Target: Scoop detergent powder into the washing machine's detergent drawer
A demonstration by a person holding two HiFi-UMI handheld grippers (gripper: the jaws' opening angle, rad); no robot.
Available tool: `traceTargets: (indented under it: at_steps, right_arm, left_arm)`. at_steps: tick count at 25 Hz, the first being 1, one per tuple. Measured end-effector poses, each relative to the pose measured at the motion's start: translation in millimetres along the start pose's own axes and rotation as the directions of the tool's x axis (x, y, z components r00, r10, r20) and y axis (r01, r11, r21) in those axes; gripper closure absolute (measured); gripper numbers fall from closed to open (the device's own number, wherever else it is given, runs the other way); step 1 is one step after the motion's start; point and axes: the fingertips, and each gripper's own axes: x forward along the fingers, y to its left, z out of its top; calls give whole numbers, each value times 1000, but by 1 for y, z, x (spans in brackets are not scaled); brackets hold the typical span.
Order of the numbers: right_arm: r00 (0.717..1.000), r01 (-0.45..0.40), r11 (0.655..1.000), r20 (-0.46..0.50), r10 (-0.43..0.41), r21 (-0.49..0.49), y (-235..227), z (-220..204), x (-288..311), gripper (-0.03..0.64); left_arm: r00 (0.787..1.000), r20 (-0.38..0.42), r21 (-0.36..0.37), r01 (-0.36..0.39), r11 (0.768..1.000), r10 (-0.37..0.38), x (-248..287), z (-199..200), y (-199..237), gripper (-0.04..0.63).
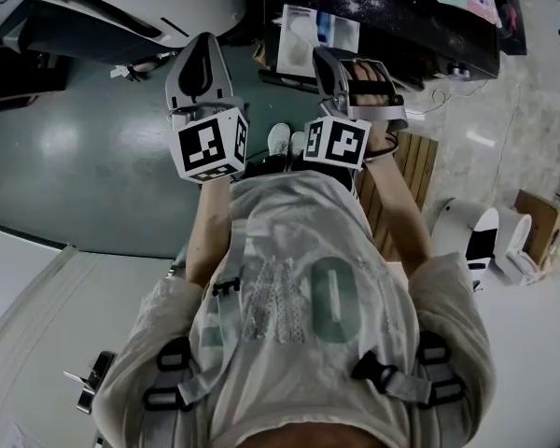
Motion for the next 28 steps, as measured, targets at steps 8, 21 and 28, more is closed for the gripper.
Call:
traceTargets:
  at_steps: [8,21,28]
  right_arm:
    - [999,41,985,1,-41,-165,5,-4,-2,607]
    - [998,57,980,19,-54,-192,4,3,-8,607]
    - [996,90,993,34,-88,-74,-20,4,-13,607]
  left_arm:
    - [1000,-1,-1,-9,1000,9,-5,-3,3,575]
    - [1000,10,-1,-7,1000,7,-12,0,1,575]
    - [999,40,18,21,1000,-22,-9,14,-9,575]
